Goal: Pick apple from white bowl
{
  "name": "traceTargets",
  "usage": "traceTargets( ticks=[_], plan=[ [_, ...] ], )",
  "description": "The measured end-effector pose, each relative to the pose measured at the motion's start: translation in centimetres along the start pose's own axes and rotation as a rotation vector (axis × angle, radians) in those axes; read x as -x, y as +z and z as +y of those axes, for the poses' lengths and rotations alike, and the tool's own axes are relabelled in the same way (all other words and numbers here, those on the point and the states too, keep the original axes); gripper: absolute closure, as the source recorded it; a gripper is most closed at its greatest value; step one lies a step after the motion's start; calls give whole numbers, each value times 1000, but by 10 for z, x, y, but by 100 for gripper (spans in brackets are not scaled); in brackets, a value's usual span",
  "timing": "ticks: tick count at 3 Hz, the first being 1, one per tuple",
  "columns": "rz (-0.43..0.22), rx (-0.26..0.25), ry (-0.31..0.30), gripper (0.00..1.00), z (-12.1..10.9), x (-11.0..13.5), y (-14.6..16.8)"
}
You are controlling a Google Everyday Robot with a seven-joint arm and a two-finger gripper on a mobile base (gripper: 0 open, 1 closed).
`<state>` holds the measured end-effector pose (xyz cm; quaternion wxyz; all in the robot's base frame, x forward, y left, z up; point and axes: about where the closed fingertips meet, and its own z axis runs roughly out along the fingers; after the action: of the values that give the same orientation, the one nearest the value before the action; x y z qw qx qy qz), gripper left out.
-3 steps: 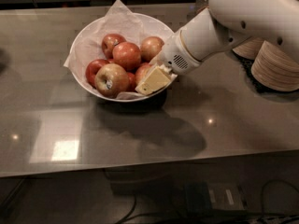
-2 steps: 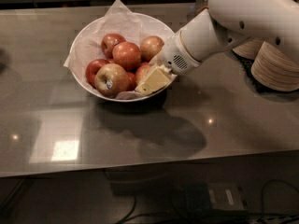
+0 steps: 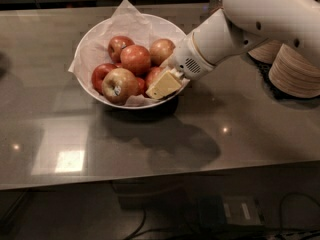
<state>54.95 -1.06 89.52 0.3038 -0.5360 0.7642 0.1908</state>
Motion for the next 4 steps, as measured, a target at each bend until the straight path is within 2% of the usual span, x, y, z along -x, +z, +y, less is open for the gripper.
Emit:
traceTargets(
  ticks=[1,2,3,4],
  plan=[
    [0,0,0,99,0,0,0],
    [-3,2,0,100,0,1,-2],
    [-91,42,-10,100,-2,11,-22],
    [-222,93,-43,100,-5,31,-57]
  ],
)
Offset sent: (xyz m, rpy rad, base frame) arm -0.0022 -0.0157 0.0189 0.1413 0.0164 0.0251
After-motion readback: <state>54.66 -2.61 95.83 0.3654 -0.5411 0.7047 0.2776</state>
